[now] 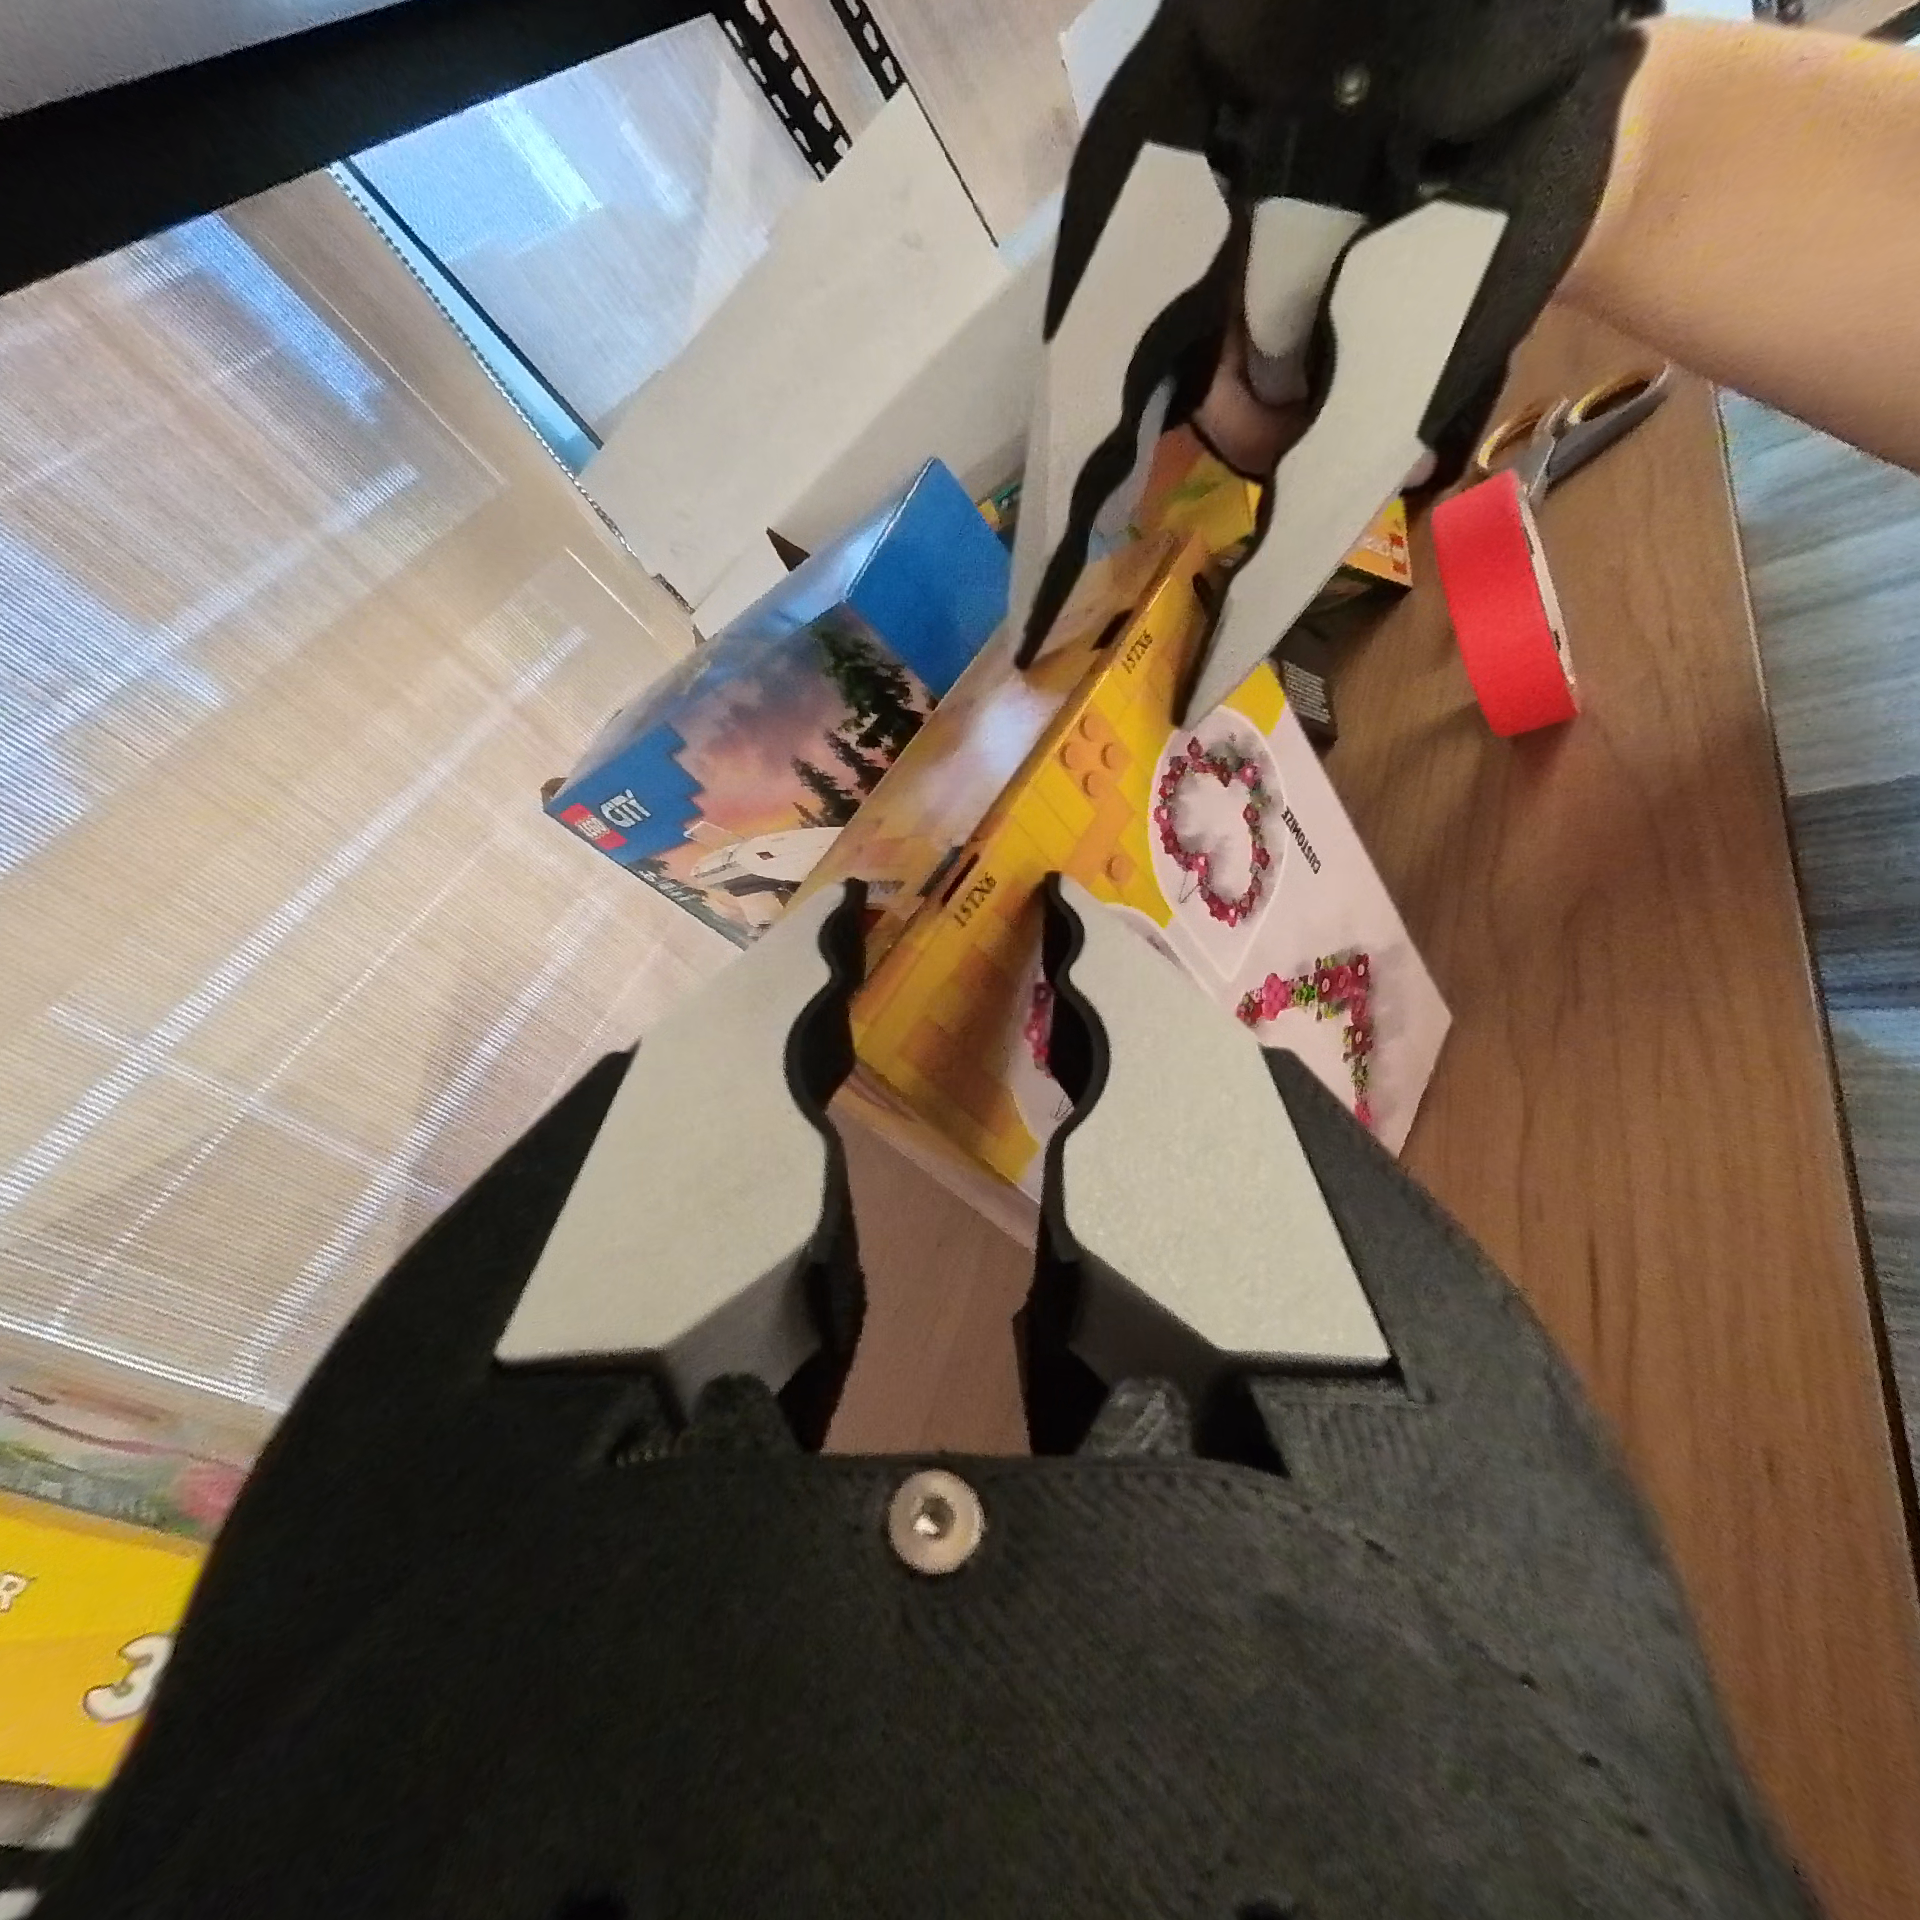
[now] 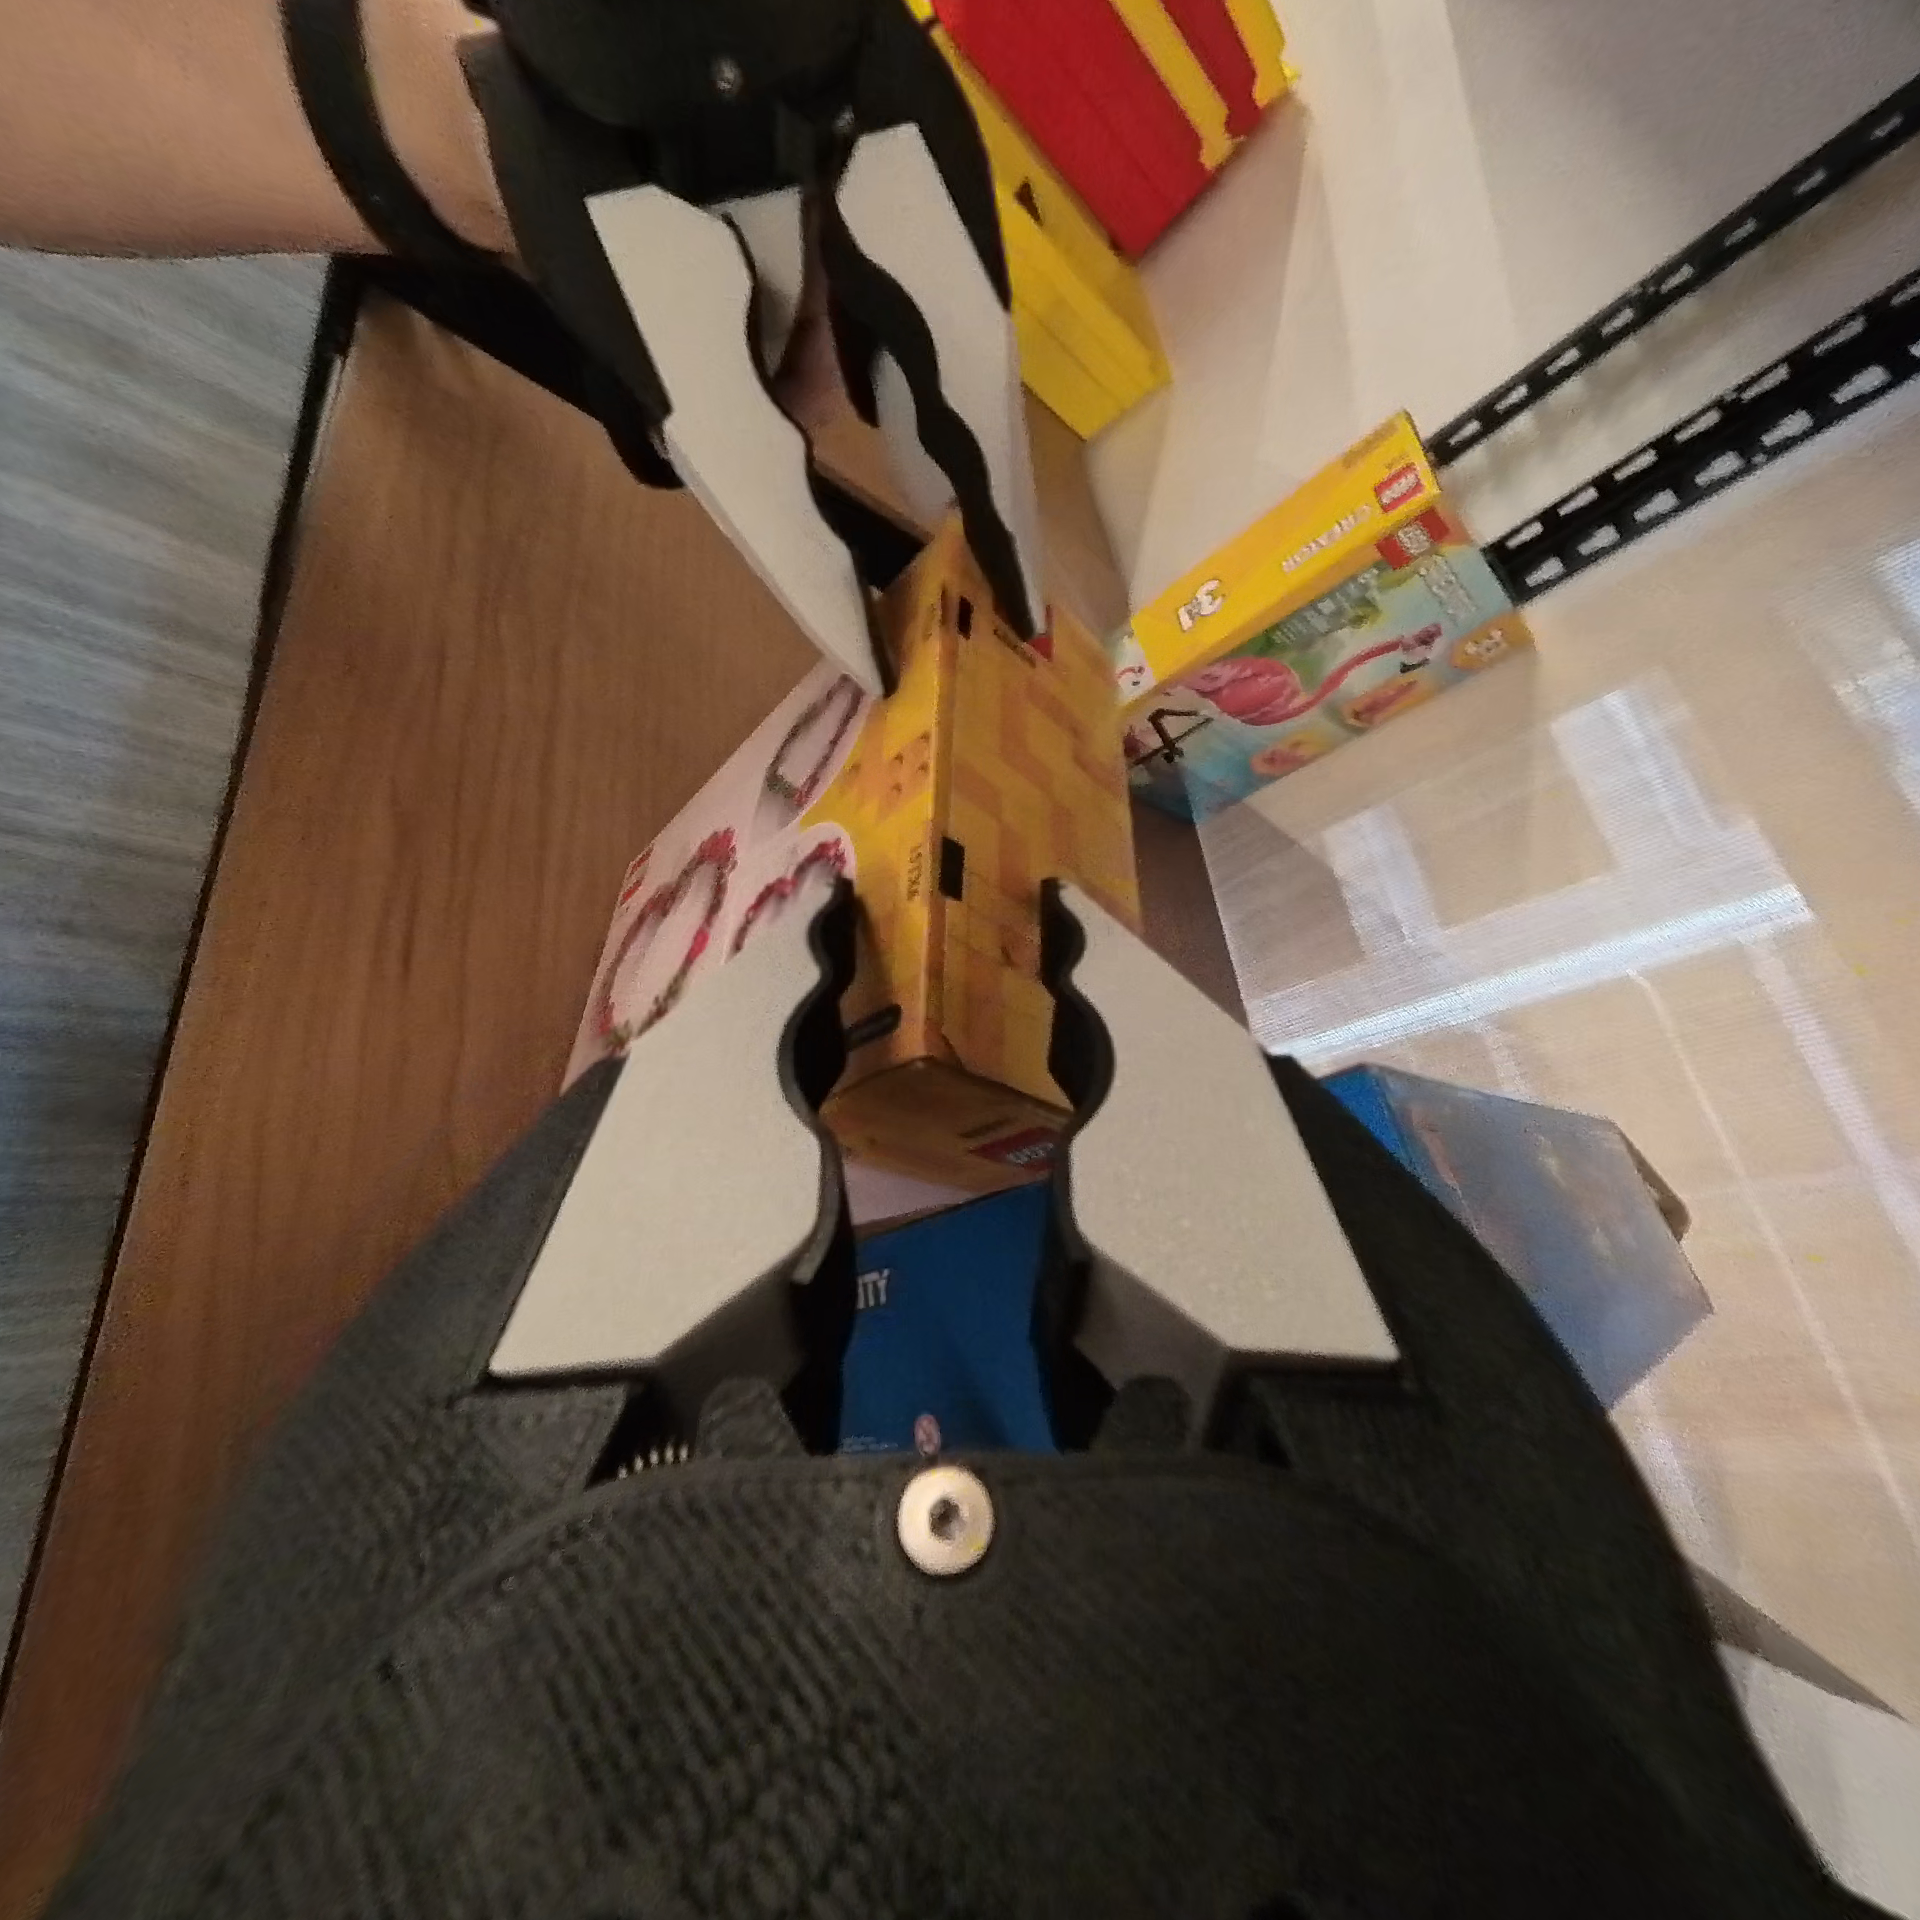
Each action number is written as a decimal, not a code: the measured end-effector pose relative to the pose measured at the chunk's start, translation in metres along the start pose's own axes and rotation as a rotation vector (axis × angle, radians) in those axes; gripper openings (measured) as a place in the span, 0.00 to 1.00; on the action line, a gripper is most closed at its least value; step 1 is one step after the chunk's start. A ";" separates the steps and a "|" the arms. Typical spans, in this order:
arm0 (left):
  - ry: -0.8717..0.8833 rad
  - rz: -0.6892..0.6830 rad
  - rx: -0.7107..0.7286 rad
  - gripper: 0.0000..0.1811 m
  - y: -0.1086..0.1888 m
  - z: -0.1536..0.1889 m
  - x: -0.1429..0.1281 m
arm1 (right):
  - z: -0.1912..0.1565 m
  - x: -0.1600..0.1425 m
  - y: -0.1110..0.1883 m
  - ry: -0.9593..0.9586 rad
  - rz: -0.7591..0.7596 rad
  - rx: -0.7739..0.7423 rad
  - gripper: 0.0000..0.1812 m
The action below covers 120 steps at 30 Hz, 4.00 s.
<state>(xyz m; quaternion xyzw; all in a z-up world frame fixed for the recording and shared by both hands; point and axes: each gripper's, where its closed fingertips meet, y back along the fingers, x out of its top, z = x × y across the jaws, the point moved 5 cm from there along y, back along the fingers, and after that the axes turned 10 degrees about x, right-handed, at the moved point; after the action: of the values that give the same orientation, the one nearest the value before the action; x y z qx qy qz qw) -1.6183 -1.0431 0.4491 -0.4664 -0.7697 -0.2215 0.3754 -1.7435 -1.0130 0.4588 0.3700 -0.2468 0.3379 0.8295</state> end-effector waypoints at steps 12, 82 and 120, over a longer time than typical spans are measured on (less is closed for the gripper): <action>0.225 0.119 -0.124 0.44 0.003 -0.018 0.005 | 0.002 -0.005 0.005 -0.093 0.074 0.084 0.18; 0.117 0.207 -0.144 0.05 0.013 0.004 0.004 | -0.007 -0.004 0.001 -0.103 0.151 -0.067 0.15; 0.300 0.112 0.260 0.10 0.077 0.102 0.030 | -0.141 -0.163 0.201 -0.513 0.067 -0.552 0.17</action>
<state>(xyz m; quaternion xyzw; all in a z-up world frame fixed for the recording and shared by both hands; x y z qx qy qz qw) -1.5967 -0.9209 0.4085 -0.4178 -0.7004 -0.1661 0.5544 -1.9762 -0.8644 0.3565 0.1967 -0.5403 0.1819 0.7977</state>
